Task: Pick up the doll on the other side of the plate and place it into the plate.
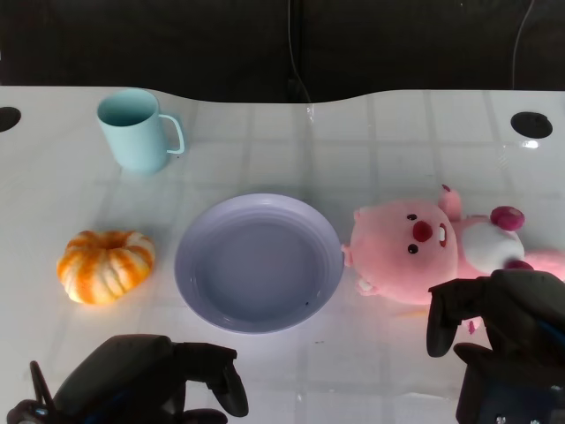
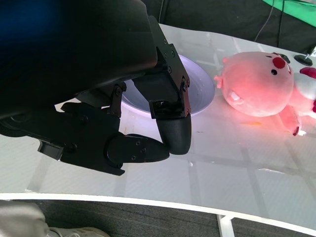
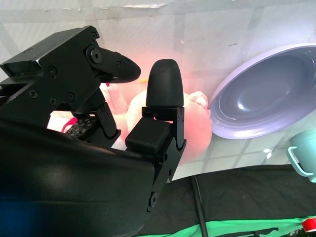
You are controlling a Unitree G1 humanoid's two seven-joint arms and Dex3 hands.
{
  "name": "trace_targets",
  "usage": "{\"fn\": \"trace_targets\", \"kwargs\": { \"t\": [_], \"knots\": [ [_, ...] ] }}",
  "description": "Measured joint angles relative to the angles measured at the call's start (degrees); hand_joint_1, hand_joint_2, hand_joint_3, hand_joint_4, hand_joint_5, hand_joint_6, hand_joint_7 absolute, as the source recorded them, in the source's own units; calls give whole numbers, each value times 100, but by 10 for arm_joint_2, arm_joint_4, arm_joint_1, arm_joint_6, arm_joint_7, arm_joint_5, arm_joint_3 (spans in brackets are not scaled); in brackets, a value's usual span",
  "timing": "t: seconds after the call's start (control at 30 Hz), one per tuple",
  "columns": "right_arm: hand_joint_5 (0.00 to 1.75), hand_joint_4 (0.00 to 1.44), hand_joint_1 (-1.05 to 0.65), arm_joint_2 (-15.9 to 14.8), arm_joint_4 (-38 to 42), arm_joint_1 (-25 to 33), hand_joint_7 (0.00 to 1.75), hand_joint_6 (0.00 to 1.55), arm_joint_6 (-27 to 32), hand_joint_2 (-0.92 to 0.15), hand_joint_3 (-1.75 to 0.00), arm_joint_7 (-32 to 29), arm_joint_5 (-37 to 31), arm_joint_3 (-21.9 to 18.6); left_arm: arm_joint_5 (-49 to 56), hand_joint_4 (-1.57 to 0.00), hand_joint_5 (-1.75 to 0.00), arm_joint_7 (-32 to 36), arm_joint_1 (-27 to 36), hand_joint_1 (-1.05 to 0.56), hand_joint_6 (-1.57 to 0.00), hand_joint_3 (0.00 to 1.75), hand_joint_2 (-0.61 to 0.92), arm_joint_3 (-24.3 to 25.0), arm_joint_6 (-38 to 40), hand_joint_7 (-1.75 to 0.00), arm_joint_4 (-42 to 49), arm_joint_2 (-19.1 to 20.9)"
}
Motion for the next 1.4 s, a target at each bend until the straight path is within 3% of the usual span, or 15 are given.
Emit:
{"fn": "trace_targets", "kwargs": {
  "t": [0.17,0.37,0.4,0.47,0.57,0.8,0.93,1.03,1.13,1.4],
  "knots": [
    [160,86,-5,0,0,-1,101,93,0,-49,-90,0,0,1,0,-67,-150,0,0,-25,-79,32,92,0,0,-84,0,0],
    [156,86,-7,0,0,-1,86,95,-5,-51,-85,-7,3,1,0,-67,-152,0,0,-25,-80,33,92,1,0,-84,0,0],
    [152,85,-8,0,0,-1,79,95,-6,-54,-79,-9,3,1,0,-67,-153,0,0,-25,-80,32,92,1,0,-84,0,0],
    [140,83,-8,1,-1,-1,60,97,-6,-67,-51,-15,3,0,-1,-67,-153,0,0,-25,-80,32,92,1,0,-84,0,1],
    [112,84,-7,9,-2,-1,35,100,-8,-79,-20,-38,6,-6,-1,-66,-152,0,0,-25,-80,31,92,2,0,-84,0,1],
    [80,80,-18,18,-2,1,12,91,-40,-82,-5,-87,19,-24,-1,-66,-151,0,0,-25,-79,32,92,2,0,-84,1,1],
    [71,65,-26,21,-2,1,3,75,-62,-84,-4,-118,20,-36,-1,-66,-152,0,0,-25,-79,32,92,2,0,-84,1,2],
    [67,37,-34,24,-4,2,0,53,-64,-86,-2,-128,19,-43,-1,-66,-152,0,0,-25,-79,33,92,4,0,-84,1,3],
    [62,21,-42,26,-20,3,0,38,-49,-86,-1,-127,14,-46,-1,-66,-151,0,0,-25,-79,32,92,5,0,-84,1,4],
    [54,1,-61,16,-26,-2,0,16,20,-86,0,-97,-42,-54,-1,-67,-146,0,0,-26,-80,31,92,5,-1,-83,1,4]
  ]
}}
